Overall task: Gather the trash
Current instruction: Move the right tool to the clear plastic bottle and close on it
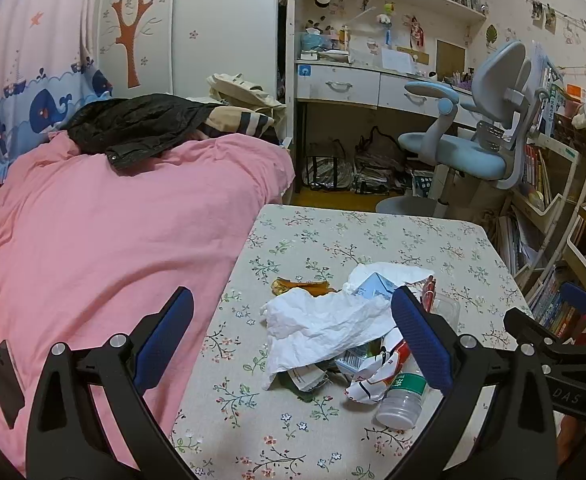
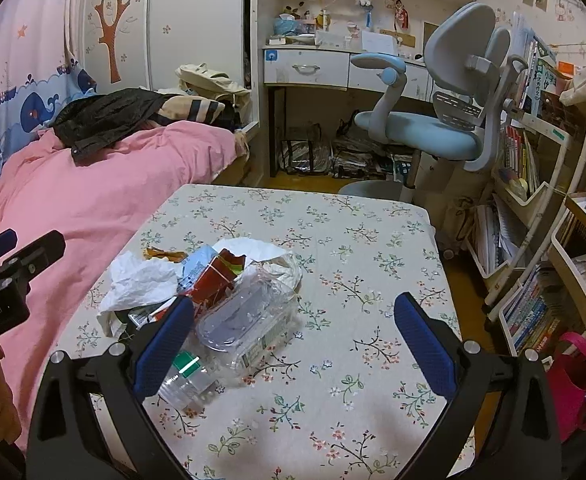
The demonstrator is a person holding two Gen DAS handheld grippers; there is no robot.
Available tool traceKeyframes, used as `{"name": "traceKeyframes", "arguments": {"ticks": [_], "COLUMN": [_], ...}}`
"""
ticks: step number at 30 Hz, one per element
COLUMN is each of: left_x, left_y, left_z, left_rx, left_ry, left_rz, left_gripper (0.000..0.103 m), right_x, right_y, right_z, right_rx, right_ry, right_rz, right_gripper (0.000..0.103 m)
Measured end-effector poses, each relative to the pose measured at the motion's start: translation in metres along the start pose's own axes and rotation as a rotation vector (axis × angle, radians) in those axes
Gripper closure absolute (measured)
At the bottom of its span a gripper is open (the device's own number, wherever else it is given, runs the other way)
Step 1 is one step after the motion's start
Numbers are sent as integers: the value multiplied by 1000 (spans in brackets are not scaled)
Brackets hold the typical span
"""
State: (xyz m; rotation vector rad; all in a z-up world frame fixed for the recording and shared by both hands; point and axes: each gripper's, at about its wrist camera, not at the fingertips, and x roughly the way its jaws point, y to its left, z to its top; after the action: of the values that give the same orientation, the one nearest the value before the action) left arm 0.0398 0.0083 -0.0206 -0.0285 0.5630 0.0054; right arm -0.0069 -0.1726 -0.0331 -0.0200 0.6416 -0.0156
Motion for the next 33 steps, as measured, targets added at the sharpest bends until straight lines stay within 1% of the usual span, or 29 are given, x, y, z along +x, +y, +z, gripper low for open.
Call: {"name": "traceKeyframes", "arguments": {"ticks": [13, 16, 18, 22, 25, 27, 30, 32, 33], "left_x": [0, 0, 1, 12, 22, 30, 40, 46, 49], "left_y": [0, 3, 11, 29, 35, 38, 41, 42, 40], "left_z": [0, 2, 4, 6, 3, 1, -1, -4, -5], "left_rx": [3, 6, -7, -45, -33, -24, -10, 22, 39], "left_ry": [0, -6, -5, 44, 80, 106, 141, 161, 176], "left_rz": [2, 19, 46, 94, 124, 139, 117, 105, 84], "left_gripper": [7, 7, 7, 7, 7, 7, 8, 8, 8], "right_x": [0, 1, 3, 10, 15, 20, 32, 44, 49], "right_y": [0, -2, -7, -18, -20, -20, -21, -20, -19], "right_z": [1, 1, 1, -2, -4, -6, -9, -12, -13], "right_rx": [4, 7, 22, 63, 72, 94, 141, 168, 177], "right_ry": [1, 11, 19, 62, 89, 111, 161, 195, 213], "right_rz": [32, 36, 41, 64, 94, 130, 182, 202, 203], "right_gripper": [6, 6, 6, 8, 9, 9, 13, 18, 19]}}
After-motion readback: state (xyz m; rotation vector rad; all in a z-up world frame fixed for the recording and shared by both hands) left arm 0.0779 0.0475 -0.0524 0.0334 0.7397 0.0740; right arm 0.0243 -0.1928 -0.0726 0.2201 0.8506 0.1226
